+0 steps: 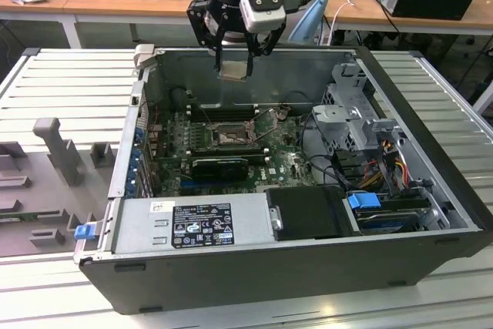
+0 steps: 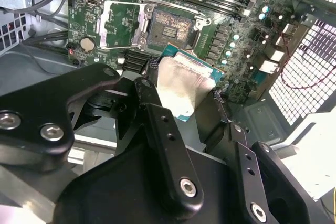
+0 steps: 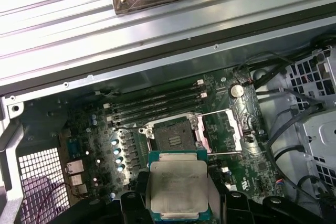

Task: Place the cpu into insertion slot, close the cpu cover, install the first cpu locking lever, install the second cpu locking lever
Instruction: 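Place the cpu into insertion slot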

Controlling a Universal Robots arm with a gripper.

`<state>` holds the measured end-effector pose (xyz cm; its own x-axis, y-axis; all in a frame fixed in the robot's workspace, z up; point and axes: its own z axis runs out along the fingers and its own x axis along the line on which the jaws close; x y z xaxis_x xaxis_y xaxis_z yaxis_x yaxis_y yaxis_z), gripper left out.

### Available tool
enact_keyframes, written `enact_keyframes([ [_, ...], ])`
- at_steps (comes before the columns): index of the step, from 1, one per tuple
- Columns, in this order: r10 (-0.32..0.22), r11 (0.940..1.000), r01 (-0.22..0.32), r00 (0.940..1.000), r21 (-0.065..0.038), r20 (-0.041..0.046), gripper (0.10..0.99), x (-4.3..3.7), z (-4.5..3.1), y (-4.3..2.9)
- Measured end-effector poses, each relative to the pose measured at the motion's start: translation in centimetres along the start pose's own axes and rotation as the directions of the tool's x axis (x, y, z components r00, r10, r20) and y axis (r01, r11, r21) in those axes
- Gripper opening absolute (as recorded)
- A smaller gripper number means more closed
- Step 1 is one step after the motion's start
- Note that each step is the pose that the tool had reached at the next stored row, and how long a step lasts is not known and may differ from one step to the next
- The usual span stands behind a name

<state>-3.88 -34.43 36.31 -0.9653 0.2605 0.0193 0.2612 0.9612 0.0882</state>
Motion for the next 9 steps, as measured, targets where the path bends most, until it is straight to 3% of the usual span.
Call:
enact_keyframes([
  [9,0.054,0.9985,-0.054,0.9985,-0.001,0.0048,0.525,0.00,0.02,0.00],
])
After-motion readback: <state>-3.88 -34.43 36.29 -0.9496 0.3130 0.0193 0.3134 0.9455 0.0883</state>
